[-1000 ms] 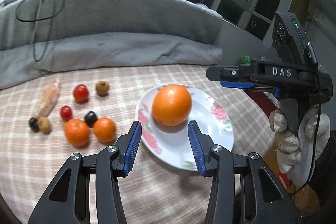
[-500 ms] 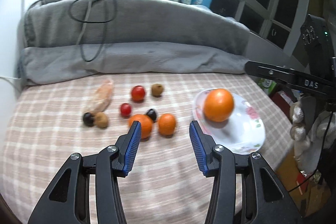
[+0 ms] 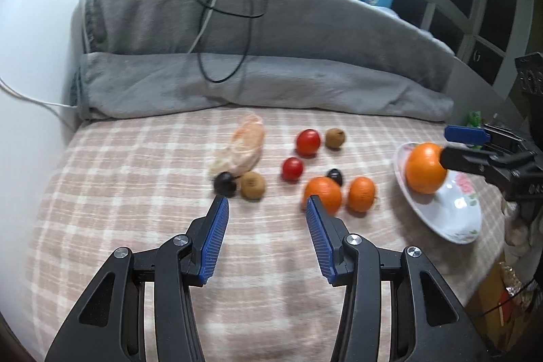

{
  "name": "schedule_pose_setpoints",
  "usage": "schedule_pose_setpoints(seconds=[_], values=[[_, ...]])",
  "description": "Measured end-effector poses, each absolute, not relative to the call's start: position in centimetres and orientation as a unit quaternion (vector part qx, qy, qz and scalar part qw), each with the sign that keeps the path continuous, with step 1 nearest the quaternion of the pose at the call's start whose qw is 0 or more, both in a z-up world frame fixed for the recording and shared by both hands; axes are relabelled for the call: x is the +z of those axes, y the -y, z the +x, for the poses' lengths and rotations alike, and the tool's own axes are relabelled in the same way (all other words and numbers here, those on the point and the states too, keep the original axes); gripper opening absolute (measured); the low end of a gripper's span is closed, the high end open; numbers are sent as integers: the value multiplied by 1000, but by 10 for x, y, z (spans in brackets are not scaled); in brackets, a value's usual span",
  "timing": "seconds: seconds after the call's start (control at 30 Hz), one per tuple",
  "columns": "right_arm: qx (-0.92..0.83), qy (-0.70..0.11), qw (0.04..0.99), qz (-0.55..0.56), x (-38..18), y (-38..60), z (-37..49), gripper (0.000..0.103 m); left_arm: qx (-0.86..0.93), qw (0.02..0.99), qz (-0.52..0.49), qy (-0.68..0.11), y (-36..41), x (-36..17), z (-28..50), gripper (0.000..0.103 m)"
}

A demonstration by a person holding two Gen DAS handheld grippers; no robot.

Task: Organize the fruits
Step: 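Move the right gripper to a mandarin while the left gripper approaches a brown kiwi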

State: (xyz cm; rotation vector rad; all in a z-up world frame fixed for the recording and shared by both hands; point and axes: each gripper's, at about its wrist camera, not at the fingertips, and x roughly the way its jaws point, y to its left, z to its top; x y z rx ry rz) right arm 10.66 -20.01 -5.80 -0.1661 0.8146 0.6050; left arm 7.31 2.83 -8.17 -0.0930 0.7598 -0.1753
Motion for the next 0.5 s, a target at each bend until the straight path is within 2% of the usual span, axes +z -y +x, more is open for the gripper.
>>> schedule_pose_setpoints(seconds=[0.07, 0.2, 0.4, 0.5], values=[[295, -394, 866, -84, -61, 196, 108, 82, -82, 922, -50, -375, -35, -86, 78, 45], [305, -402, 857, -104, -71, 184, 112, 82, -77, 917, -56, -388, -44, -94, 90, 35], [322, -409, 845, -124, -78, 170, 116, 81, -78, 912, -56, -400, -49, -102, 103, 30], [330, -414, 838, -128, -82, 164, 119, 75, -86, 911, -43, -400, -43, -103, 105, 27]])
